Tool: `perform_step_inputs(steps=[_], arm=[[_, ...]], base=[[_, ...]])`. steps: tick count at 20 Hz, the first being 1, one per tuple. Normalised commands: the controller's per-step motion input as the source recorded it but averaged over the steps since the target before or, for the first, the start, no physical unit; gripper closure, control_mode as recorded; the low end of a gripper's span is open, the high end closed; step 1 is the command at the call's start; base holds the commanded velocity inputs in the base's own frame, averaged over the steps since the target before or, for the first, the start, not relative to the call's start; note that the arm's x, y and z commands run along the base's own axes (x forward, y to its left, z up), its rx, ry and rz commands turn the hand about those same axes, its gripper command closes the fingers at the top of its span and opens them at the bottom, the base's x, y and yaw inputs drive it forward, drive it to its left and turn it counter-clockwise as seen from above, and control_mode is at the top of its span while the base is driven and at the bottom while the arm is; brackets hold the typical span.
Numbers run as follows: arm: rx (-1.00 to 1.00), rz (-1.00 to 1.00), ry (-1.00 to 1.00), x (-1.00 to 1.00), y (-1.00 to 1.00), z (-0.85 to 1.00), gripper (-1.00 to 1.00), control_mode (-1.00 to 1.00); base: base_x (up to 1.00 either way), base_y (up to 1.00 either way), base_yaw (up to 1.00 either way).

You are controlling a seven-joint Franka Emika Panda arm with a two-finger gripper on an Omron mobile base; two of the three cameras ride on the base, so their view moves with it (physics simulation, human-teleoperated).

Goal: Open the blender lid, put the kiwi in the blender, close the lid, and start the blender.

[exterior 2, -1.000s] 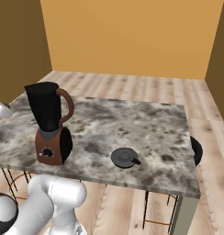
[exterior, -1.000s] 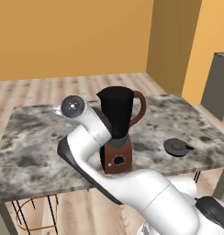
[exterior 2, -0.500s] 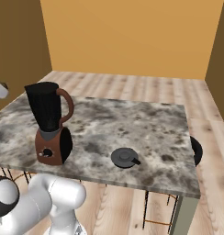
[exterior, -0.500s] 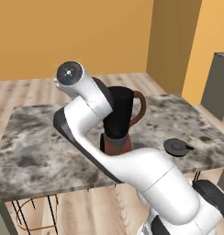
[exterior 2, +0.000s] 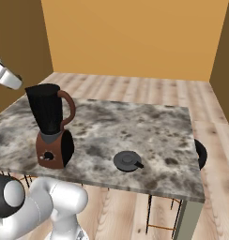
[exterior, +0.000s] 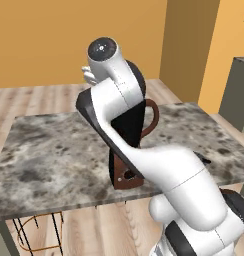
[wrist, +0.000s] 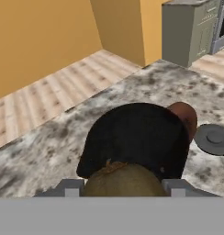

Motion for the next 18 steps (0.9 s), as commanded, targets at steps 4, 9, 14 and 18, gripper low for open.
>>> perform_step_inputs(steps=[4, 9, 14, 18], arm=[[0.12, 0.01, 0.04, 0.14, -0.81, 0.0, 1.0, -1.0], [0.11, 0.07, 0.14, 0.33, -0.5, -0.02, 1.0, -1.0], [0.01, 0.12, 0.26, 0.41, -0.06, -0.21, 1.0, -1.0], [0.0, 0.1, 0.28, 0.41, 0.14, -0.42, 1.0, -1.0]], base=[[0.0, 0.0, 0.0], [0.0, 0.0, 0.0], [0.0, 0.0, 0.0], [0.0, 0.0, 0.0]])
